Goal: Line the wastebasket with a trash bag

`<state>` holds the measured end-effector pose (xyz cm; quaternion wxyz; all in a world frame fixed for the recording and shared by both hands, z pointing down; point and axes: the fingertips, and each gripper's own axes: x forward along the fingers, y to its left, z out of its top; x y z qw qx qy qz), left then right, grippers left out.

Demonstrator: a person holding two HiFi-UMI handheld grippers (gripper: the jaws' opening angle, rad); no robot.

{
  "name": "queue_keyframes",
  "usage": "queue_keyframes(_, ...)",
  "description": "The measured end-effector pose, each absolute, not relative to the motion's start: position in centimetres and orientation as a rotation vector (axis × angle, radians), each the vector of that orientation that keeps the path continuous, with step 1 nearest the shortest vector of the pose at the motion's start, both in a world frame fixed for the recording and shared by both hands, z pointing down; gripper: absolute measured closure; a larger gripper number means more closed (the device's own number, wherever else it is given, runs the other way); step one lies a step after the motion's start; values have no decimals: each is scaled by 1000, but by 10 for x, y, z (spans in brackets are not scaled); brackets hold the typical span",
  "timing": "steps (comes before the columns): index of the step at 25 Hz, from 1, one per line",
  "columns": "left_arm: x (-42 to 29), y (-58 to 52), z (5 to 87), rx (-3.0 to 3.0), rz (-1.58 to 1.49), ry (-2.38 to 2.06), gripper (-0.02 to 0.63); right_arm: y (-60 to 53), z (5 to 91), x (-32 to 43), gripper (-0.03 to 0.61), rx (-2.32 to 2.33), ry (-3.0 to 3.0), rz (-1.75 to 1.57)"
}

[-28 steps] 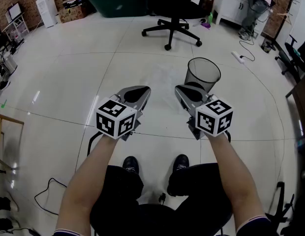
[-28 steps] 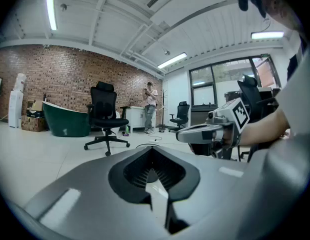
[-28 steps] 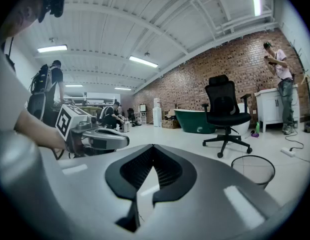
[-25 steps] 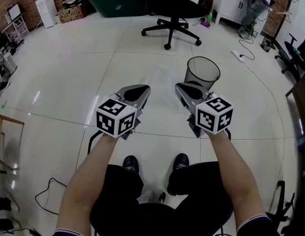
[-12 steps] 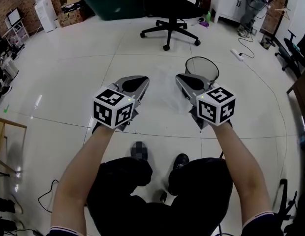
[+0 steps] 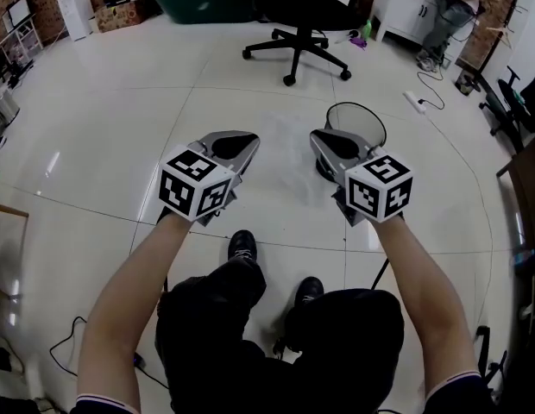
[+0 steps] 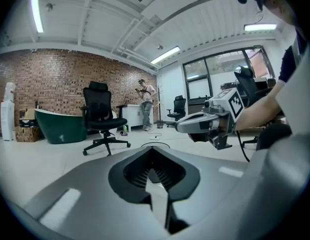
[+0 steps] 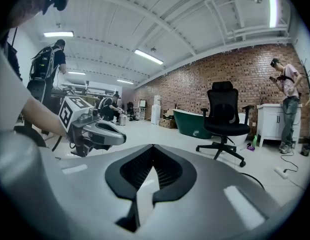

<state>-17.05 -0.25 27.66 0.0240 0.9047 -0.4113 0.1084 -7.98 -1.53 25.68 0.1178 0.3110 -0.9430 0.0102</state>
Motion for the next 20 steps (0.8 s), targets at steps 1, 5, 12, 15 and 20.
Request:
queue_keyframes(1, -173, -7, 282, 2795, 338, -1271, 601, -19, 261, -80, 577, 906, -2750, 26)
queue_keyframes(5, -178, -24, 310, 2768, 389, -1257, 601, -33, 286, -78, 577, 845, -2706, 29)
queue_keyframes(12, -182, -70, 365, 2696, 484, -1260, 601, -73, 329, -56, 577, 832, -2680, 71)
queue_keyframes(15, -185, -89, 392, 2663, 518, -1272, 601, -92, 359, -44, 577, 855, -2644, 127)
queue_keyframes(20, -189, -110, 450, 2601, 609, -1272, 601, -116, 427, -29, 577, 922, -2540, 247)
